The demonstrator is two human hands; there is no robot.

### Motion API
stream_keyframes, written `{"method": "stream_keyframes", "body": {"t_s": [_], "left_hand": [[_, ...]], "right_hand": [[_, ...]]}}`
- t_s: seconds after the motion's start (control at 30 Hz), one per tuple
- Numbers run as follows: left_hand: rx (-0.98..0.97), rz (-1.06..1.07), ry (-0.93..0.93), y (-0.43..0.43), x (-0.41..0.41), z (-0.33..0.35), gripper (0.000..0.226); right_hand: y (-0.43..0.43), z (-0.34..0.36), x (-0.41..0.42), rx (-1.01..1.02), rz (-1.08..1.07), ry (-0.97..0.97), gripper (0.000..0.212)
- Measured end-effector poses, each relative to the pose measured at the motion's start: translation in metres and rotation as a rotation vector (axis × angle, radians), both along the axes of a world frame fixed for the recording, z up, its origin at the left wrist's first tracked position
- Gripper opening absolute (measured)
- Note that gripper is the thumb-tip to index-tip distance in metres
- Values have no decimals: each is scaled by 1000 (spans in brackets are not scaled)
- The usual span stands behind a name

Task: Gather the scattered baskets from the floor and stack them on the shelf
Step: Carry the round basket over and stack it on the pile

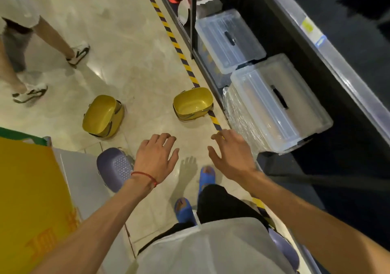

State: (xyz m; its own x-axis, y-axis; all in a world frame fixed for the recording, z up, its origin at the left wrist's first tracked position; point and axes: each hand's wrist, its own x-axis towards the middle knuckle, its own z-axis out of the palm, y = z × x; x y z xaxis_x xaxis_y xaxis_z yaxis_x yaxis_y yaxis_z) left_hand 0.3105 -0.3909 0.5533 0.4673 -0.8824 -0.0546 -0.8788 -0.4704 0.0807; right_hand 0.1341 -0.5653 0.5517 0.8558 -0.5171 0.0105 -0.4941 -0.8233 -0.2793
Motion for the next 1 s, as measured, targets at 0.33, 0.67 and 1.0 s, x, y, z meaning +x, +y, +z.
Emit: {"method": "stream_keyframes", "body": {"t_s": [0.33, 0.67, 1.0], "left_hand": [[48, 84, 15, -135, 128, -22, 40], [82, 247, 127, -214, 228, -72, 38], [140, 249, 256, -251, 302, -220, 33]], "right_hand": [[-149, -42, 125, 60, -17, -1, 23], [-239, -86, 234, 90, -20, 144, 32], [-296, -229, 303, 124, -155, 283, 26]]}}
